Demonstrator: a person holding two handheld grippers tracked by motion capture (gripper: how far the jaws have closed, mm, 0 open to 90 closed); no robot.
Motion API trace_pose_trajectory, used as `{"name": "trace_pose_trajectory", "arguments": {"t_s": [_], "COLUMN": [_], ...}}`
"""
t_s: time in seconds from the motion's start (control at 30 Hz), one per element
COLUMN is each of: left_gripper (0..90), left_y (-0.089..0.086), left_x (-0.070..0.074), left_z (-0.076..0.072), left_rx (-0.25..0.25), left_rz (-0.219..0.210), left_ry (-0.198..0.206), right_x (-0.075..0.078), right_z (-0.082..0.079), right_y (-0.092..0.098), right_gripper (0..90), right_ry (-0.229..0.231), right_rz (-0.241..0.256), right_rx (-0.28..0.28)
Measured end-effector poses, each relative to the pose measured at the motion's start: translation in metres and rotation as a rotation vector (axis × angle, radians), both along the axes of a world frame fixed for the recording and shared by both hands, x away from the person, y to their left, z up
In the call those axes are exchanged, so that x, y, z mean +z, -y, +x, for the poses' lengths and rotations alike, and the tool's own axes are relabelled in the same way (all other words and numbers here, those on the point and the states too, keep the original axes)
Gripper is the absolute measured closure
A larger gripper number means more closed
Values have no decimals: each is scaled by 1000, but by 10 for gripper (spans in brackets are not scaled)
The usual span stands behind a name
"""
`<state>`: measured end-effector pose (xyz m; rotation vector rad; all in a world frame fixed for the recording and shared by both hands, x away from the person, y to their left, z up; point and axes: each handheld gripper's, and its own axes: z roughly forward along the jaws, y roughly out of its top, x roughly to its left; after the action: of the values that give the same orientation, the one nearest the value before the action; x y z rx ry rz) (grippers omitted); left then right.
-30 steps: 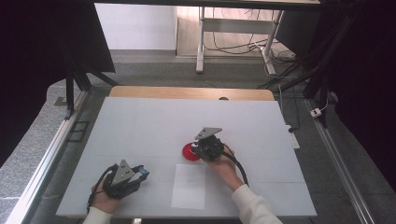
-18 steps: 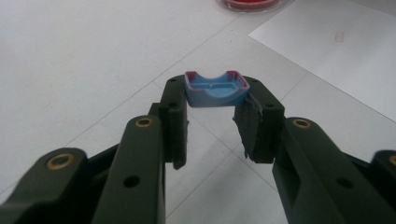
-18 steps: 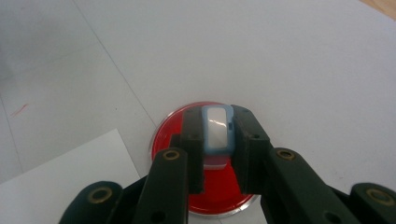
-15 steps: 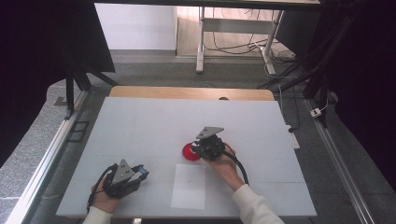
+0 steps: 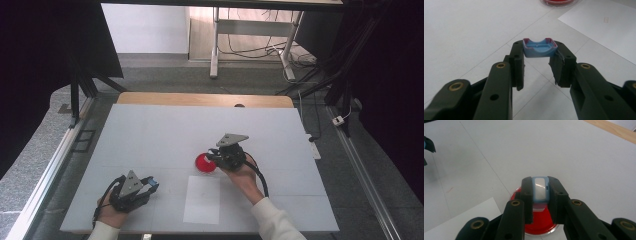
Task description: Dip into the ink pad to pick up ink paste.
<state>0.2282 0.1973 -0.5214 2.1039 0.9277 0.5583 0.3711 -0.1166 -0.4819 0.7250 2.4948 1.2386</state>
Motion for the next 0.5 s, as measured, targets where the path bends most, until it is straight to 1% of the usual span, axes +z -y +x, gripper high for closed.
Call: {"name": "trace_pose_trajectory", "arguments": {"t_s": [0.27, 0.43, 0.47, 0.5], "left_gripper": [645, 645, 645, 645], "left_y": [0, 0, 0, 0], "left_x": [0, 0, 0, 0], "left_z": [0, 0, 0, 0], "left_rx": [4, 4, 4, 3], "left_rz": [0, -1, -1, 2], "left_ry": [1, 2, 2, 2], "right_x": [1, 2, 3, 4], "right_z": [-3, -5, -6, -7], "right_y": [4, 8, 9, 9], "right_gripper": [752, 752, 752, 752], "right_ry": [-10, -1, 6, 10], "right_rz": [11, 33, 47, 48], "right_rx": [-6, -3, -4, -4]}}
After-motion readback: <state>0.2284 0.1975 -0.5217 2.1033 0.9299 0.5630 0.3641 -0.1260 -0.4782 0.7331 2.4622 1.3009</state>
